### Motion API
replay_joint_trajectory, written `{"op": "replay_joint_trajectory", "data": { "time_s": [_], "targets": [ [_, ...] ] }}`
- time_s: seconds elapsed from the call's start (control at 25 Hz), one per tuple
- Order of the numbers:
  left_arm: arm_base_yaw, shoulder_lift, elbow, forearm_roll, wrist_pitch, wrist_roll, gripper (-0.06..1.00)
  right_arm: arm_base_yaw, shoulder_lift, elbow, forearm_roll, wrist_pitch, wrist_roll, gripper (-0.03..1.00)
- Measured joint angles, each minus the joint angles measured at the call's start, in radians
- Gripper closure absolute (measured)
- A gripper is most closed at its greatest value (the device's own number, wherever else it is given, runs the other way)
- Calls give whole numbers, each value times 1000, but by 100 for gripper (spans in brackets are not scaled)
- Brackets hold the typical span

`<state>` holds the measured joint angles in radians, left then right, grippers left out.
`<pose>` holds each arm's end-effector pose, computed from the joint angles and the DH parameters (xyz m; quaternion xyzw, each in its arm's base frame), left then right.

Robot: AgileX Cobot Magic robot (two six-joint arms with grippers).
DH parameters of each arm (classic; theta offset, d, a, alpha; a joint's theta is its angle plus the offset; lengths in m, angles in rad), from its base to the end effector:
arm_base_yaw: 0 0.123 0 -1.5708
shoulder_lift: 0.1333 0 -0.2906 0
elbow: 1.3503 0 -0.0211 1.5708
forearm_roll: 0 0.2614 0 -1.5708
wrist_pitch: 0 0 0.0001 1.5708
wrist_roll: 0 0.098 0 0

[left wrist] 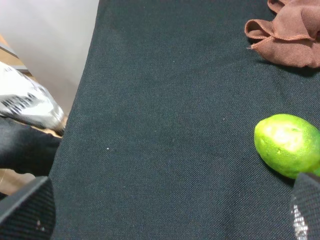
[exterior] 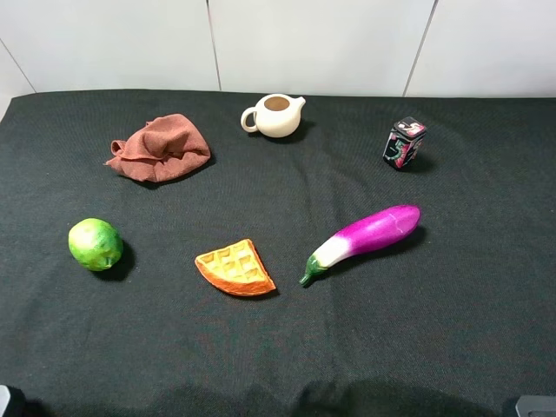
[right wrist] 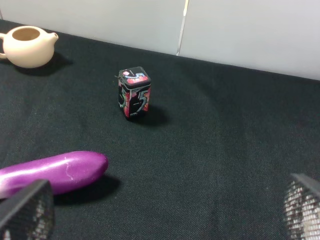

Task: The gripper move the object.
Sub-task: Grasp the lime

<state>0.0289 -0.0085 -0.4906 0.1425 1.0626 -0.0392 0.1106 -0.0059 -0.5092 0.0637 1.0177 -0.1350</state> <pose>0.0039 0.0123 0.2771 -0.0318 0.8512 0.0685 0.5194 0.0041 0.0058 0.2859 -0.1033 0.8309 0.0252 0.5462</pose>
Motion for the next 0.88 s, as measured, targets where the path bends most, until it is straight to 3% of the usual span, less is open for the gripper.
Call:
{"op": "replay_joint_trajectory", "data": {
  "time_s": [0.88],
  "targets": [
    [0,0,0,0,0,0,-5,0,0,0,0,0,0,27]
  ]
}}
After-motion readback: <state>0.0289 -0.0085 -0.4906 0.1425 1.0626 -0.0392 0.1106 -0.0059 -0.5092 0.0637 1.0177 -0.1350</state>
